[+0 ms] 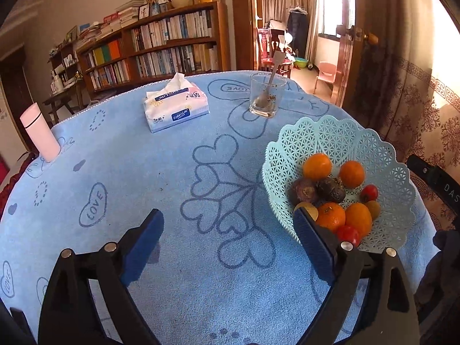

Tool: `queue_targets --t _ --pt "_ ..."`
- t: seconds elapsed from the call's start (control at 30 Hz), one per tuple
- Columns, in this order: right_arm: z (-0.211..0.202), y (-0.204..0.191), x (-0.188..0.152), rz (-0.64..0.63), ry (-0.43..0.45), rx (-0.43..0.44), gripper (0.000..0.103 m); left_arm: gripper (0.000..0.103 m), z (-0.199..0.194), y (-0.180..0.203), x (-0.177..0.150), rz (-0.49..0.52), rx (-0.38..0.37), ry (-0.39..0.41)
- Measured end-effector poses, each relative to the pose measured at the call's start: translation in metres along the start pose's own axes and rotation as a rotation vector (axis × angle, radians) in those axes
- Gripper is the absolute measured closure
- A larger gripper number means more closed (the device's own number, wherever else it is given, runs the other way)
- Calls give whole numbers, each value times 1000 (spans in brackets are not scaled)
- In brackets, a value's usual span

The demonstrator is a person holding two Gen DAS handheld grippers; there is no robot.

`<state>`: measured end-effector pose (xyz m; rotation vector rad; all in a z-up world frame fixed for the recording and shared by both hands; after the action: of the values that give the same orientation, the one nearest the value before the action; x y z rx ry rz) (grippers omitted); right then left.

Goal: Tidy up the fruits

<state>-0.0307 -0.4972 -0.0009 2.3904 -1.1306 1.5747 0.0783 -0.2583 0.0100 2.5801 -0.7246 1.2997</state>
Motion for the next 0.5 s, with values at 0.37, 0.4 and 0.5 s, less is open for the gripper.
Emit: queue_targets --t 0.37,0.4,0.5 --pt "-34 -36 10 -230 -55 57 3 12 -17 2 4 59 72 58" --pt "-37 -40 9 -267 -60 57 3 12 -18 3 4 62 72 62" --pt "-45 -51 2 -372 -72 58 3 12 -22 4 4 71 75 74"
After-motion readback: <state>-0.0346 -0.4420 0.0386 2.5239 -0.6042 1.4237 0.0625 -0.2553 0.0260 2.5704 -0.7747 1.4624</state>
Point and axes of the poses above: each gripper's, at about its wrist camera, not at the fingertips, and z roughly the way its jaws point, y to its right, x to its top, the point moved 10 cm from there along z, roughly the way its jaws point, and after that the axes turned 5 degrees about y, right-handed, at the moved point
